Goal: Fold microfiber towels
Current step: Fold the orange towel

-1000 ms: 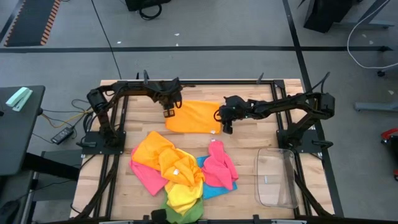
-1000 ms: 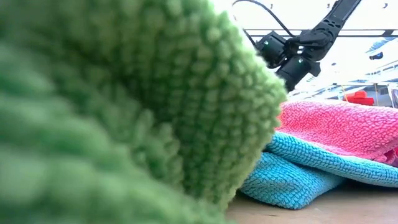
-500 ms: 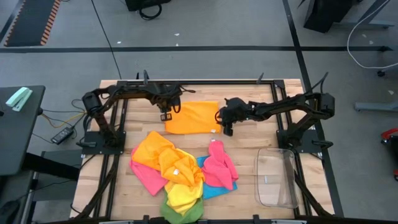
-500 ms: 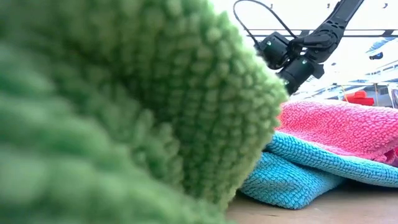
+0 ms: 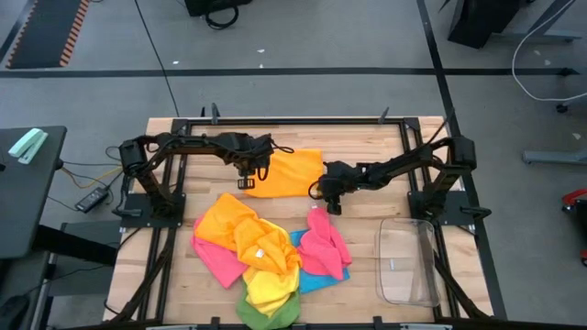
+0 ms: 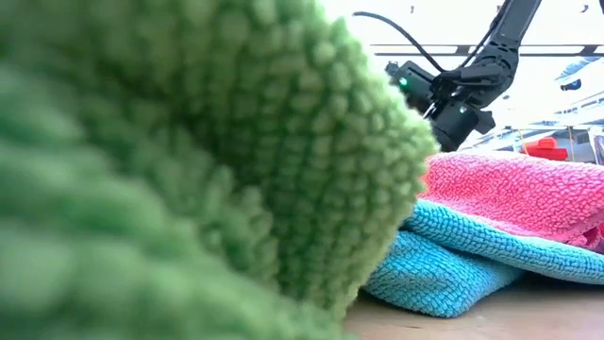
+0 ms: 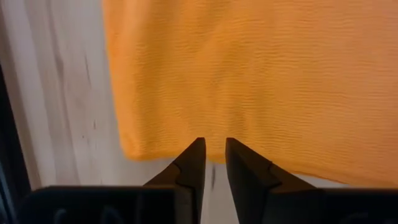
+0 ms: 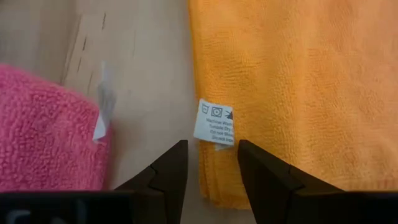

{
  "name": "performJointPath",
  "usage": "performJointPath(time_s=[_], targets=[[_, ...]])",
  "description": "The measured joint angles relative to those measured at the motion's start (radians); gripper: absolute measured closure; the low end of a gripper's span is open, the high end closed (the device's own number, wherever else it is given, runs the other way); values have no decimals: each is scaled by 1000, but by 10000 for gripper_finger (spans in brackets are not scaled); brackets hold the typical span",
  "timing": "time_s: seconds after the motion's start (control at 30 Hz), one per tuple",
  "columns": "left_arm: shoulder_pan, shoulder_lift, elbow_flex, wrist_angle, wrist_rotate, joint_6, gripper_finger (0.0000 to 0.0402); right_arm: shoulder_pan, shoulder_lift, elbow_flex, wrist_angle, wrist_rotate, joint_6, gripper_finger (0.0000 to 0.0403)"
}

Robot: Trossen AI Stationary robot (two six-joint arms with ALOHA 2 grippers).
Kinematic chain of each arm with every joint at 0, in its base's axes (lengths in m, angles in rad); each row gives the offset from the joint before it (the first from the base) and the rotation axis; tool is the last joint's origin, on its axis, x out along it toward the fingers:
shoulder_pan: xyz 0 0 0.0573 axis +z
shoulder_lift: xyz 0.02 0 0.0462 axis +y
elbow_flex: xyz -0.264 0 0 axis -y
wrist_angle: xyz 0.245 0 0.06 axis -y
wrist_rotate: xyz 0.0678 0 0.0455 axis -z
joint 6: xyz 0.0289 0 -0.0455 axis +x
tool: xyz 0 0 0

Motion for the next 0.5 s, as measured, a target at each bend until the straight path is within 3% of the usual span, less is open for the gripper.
performJointPath(time_s=[0.17, 0.4, 0.5], targets=[[-39, 0, 0, -10, 0, -16, 330, -83, -64, -4, -101, 73, 35, 251], [-81, 0, 14, -1, 0, -22, 334, -187, -125, -2, -218, 409, 149, 251], [-92, 0, 15, 26, 0, -20, 339, -201, -148, 13, -246, 428, 143, 251]])
